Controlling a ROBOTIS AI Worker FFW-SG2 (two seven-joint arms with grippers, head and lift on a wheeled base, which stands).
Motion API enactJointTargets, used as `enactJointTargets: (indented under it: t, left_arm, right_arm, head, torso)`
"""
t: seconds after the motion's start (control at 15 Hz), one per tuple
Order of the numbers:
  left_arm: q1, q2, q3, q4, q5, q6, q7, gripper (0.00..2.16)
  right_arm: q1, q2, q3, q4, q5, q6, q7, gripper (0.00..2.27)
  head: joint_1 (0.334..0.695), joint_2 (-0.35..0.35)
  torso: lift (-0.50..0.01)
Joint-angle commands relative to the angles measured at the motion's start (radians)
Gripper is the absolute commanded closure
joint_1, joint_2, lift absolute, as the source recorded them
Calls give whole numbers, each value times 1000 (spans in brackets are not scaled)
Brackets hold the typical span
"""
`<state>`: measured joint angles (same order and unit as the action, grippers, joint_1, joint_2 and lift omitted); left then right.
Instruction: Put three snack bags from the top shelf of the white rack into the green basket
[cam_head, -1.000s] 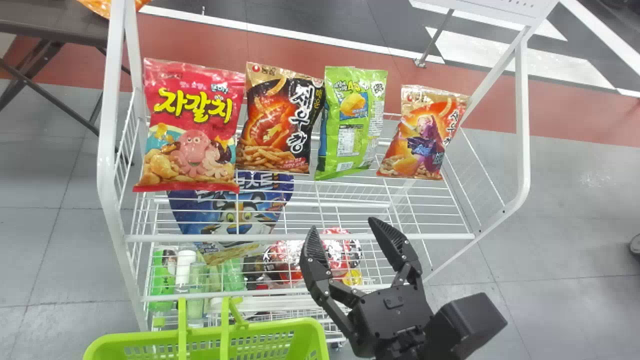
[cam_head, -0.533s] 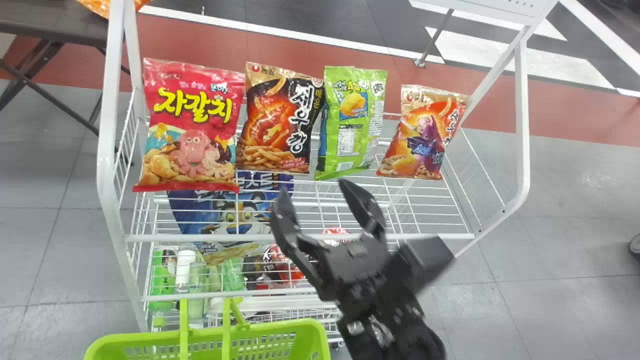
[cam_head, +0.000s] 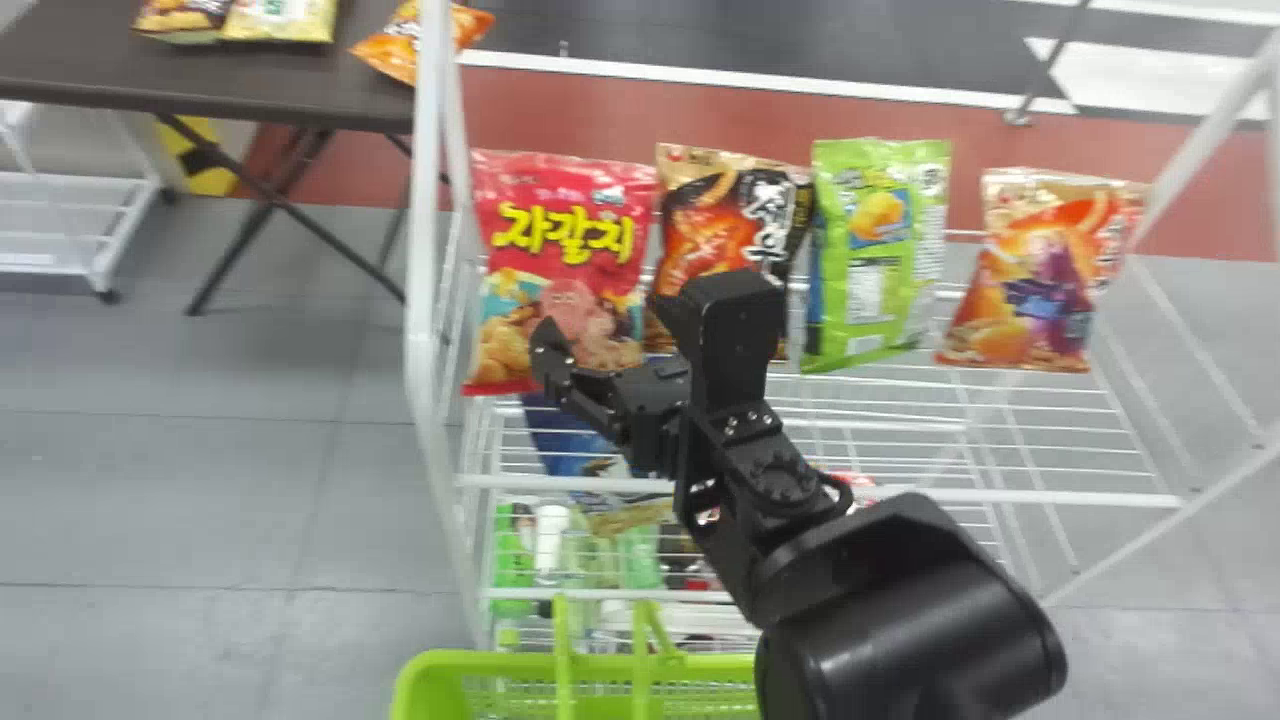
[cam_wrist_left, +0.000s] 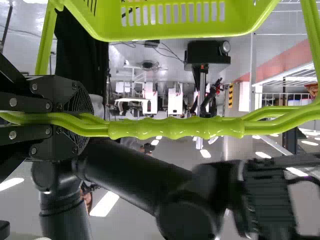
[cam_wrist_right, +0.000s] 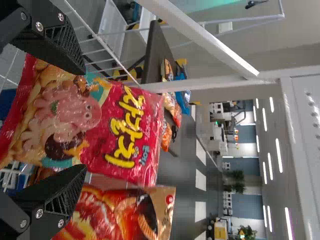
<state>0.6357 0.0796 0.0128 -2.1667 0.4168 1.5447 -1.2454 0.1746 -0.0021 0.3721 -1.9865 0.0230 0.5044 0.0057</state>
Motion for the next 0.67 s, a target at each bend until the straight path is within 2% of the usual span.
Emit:
enactJointTargets:
  t: [0.0, 0.2, 0.4, 0.47, 0.53, 0.6]
  left_arm:
    - [-2, 0, 4, 5, 0, -2, -5, 2145]
    - [-10, 2, 18, 15, 0, -2, -20, 2145]
    - [-27, 3, 32, 36, 13, -2, -34, 2145]
    - [-27, 3, 33, 36, 13, -2, -35, 2145]
    - [-27, 3, 33, 41, 13, -2, -35, 2145]
    - [-27, 3, 33, 42, 13, -2, -35, 2145]
  right_arm:
    - [-92, 3, 33, 90, 11, 41, -6, 171]
    - [-187, 3, 33, 189, 31, 96, -9, 171]
    - [-230, 3, 34, 233, 55, 118, -26, 174]
    - [-253, 3, 34, 256, 49, 136, -15, 289]
    - [-270, 3, 36, 275, 37, 139, -4, 596]
    - [-288, 3, 45, 291, 40, 158, -3, 724]
  head:
    - [695, -37]
    - [695, 2]
    - [695, -7]
    - [695, -7]
    - [695, -8]
    - [695, -7]
  torso:
    - [0]
    - [0]
    - [0]
    - [0]
    - [0]
    - [0]
